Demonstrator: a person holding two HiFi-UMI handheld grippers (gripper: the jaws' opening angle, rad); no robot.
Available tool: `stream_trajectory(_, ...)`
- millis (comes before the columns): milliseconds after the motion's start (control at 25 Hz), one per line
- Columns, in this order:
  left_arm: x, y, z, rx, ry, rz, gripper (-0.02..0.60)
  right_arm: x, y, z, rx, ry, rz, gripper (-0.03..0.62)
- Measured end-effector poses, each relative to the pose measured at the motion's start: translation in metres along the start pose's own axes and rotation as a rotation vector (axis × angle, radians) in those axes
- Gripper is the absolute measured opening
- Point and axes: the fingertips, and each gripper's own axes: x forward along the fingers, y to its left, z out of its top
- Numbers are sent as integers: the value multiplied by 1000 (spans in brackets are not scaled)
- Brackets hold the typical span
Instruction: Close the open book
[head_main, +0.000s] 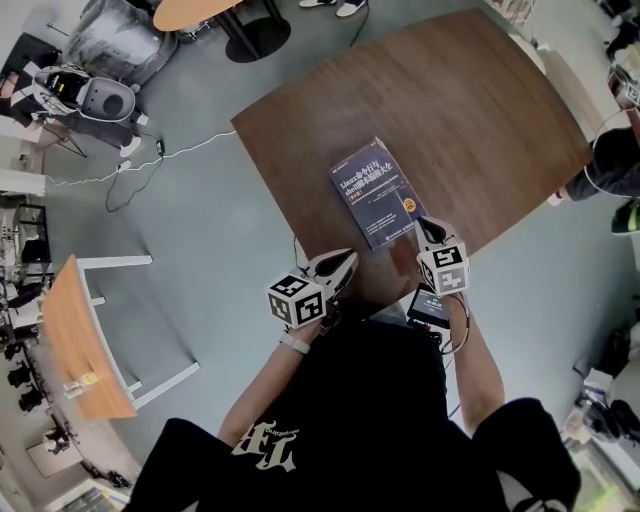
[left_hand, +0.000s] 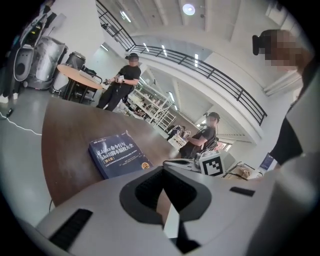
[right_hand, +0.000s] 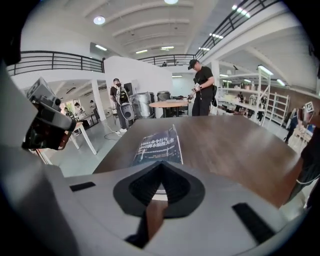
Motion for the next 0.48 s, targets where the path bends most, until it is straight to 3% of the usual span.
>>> stream_trajectory(320, -36, -2, 21, 7, -57, 62, 5, -52, -1, 31, -75, -74, -7, -12)
stream_trajectory(480, -53, -7, 22, 21, -93, 16, 5, -76, 9, 28, -73, -109, -25, -12)
